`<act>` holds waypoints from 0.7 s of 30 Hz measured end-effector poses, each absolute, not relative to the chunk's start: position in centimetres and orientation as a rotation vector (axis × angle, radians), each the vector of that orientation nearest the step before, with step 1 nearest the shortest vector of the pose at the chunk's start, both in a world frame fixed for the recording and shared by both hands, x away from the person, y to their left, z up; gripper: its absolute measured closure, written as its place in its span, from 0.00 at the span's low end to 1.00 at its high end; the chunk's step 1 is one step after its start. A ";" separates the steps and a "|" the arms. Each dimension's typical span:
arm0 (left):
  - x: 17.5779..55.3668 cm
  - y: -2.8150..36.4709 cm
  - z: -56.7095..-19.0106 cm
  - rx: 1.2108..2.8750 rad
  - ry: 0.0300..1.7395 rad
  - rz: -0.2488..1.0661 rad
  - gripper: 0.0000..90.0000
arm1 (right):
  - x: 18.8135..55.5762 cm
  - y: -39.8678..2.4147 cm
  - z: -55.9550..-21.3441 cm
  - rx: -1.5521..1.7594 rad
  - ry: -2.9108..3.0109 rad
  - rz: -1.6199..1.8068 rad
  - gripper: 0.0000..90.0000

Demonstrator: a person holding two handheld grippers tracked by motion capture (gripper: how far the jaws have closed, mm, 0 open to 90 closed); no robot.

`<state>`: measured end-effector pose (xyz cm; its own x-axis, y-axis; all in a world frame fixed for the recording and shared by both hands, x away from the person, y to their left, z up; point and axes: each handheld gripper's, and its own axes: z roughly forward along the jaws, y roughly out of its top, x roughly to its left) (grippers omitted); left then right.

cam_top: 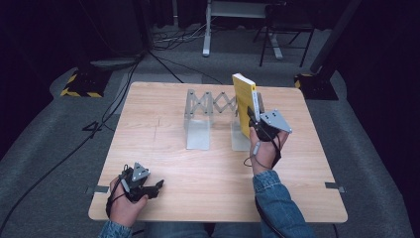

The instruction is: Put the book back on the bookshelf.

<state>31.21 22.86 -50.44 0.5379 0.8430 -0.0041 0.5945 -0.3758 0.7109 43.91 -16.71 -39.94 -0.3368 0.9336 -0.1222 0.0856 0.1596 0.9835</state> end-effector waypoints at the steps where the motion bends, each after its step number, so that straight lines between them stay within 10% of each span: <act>1: 31.2 22.9 -50.4 2.111 1.150 0.482 0.31 | 43.9 -16.6 -40.1 0.999 1.606 1.287 0.85; 21: 31.3 22.4 -50.4 2.111 1.147 0.468 0.31 | 42.1 -17.6 -42.0 1.046 1.613 1.295 0.84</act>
